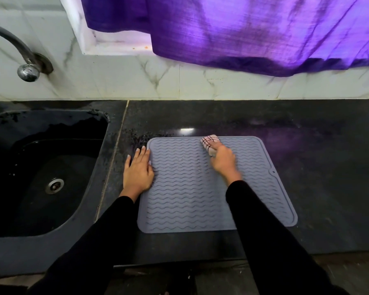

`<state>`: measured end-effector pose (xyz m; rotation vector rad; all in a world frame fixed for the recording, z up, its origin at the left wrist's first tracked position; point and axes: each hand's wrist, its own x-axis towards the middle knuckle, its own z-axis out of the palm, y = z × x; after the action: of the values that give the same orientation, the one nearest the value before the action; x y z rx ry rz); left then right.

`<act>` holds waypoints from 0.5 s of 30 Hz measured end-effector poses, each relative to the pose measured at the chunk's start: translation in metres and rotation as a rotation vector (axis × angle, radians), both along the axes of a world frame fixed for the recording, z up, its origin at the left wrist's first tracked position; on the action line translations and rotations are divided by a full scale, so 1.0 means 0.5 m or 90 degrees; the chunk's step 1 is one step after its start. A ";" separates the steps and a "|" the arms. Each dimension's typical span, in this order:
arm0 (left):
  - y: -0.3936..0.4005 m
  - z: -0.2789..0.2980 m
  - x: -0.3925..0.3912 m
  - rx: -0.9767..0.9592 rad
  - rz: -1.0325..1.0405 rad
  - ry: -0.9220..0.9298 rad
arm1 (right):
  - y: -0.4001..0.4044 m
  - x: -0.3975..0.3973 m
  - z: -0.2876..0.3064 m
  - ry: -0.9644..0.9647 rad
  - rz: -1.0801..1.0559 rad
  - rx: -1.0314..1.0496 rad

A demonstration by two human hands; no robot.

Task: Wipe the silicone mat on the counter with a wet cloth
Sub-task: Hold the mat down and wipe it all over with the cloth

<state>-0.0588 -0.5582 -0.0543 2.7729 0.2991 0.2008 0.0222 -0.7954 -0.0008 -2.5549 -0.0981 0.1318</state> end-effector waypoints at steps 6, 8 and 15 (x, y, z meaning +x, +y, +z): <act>0.003 0.006 -0.004 -0.015 -0.003 -0.008 | 0.004 0.030 0.052 0.130 -0.214 0.400; 0.003 0.006 -0.005 -0.016 -0.003 -0.006 | 0.048 0.001 0.039 0.054 -0.184 0.262; 0.003 -0.001 -0.003 -0.005 -0.004 -0.009 | 0.119 -0.094 -0.013 -0.049 -0.009 -0.139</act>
<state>-0.0605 -0.5566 -0.0551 2.7637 0.2868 0.2172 -0.0248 -0.7358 -0.0072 -2.7778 -0.1012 0.0401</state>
